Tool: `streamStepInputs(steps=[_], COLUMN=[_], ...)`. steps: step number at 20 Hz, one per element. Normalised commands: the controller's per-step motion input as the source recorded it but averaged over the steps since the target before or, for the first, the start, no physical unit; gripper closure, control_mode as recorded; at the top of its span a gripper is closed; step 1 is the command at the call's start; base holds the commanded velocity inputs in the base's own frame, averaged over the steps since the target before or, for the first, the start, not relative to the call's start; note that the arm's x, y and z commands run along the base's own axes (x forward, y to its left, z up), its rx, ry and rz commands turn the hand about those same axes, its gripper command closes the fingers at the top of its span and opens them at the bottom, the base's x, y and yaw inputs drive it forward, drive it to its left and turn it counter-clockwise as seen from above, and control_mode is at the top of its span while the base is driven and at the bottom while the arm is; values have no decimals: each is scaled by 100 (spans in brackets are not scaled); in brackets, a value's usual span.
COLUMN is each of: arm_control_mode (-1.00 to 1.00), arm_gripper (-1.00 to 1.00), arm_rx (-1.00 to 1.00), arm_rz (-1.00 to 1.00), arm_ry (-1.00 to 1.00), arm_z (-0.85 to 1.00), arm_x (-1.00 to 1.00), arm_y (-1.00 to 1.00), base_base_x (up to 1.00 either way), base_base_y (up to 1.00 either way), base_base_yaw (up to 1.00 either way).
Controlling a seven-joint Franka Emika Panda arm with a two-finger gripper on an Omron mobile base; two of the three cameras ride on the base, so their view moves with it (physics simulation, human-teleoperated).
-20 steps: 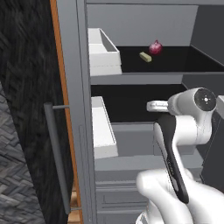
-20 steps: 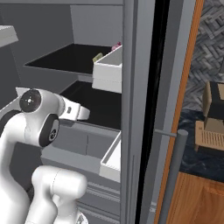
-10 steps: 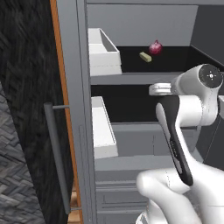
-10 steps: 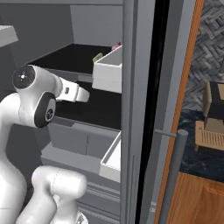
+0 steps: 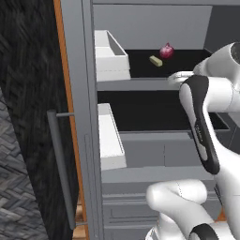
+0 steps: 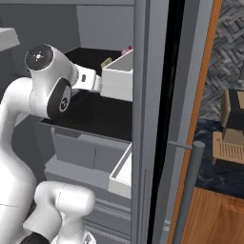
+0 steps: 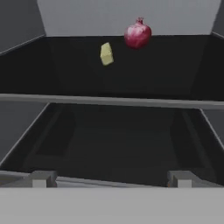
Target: Pick the egg and butter from the fridge and place them by the bowl for mixing.
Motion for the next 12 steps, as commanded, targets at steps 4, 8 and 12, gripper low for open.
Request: streamStepInputs(steps=[4,8,12], arm_control_mode=[-100,-100,-100], arm_gripper=[-100,-100,-100], arm_rx=[-1,0,0], arm_rz=[8,0,0], arm_ry=[0,0,0], arm_z=[25,27,7], arm_x=[38,54,61], arm_y=[-7,0,1], base_base_x=[0,0,0], base_base_y=[0,0,0], base_base_yaw=[0,0,0])
